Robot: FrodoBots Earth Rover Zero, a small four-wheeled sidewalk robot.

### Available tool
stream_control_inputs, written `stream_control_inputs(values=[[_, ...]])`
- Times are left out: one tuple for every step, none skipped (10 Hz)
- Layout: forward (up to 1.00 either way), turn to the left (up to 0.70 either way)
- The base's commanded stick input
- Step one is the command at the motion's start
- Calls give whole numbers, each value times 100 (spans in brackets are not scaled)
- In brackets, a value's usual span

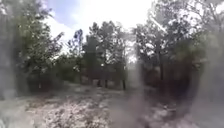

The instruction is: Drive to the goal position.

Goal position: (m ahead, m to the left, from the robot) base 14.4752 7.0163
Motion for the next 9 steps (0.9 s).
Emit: stream_control_inputs(values=[[59, 1], [59, 1], [59, 1], [59, 1], [59, 1], [59, 2], [59, 5], [59, 15], [59, 15]])
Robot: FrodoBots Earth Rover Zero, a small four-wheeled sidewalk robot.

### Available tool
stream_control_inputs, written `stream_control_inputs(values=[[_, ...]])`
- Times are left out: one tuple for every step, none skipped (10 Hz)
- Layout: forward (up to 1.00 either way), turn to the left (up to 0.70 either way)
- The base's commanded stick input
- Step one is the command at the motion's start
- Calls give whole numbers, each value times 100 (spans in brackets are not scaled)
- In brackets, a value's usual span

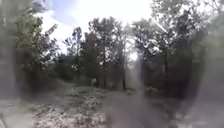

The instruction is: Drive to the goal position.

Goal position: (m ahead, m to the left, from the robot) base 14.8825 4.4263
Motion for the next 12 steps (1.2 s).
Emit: stream_control_inputs(values=[[59, 15], [59, 15], [59, 15], [59, 15], [59, 15], [59, 15], [59, 15], [59, 15], [59, 15], [59, 15], [59, 15], [59, 15]])
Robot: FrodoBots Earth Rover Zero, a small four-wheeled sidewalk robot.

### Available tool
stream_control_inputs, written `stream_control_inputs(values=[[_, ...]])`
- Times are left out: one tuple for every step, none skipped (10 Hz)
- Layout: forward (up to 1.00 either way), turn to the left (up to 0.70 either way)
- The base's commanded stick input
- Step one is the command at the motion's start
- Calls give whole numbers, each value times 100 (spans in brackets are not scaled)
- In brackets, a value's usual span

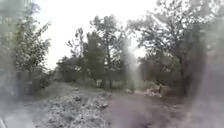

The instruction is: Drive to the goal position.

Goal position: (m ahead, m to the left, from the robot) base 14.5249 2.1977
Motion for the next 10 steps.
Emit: stream_control_inputs(values=[[59, 15], [59, 15], [59, 15], [59, 15], [59, 15], [59, 15], [59, 15], [59, 15], [59, 15], [59, 15]])
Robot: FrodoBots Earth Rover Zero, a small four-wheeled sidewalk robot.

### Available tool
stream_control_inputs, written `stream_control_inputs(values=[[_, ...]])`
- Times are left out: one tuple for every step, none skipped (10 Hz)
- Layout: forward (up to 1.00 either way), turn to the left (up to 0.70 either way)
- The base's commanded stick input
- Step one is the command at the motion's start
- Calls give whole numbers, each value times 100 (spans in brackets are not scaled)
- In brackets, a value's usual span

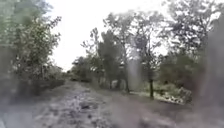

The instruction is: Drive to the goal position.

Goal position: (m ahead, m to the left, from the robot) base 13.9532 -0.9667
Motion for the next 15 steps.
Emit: stream_control_inputs(values=[[59, 15], [59, 15], [59, 15], [59, 15], [59, 15], [59, 15], [59, 15], [59, 15], [59, 15], [59, 15], [59, 15], [59, 15], [59, 15], [59, 15], [59, 4]])
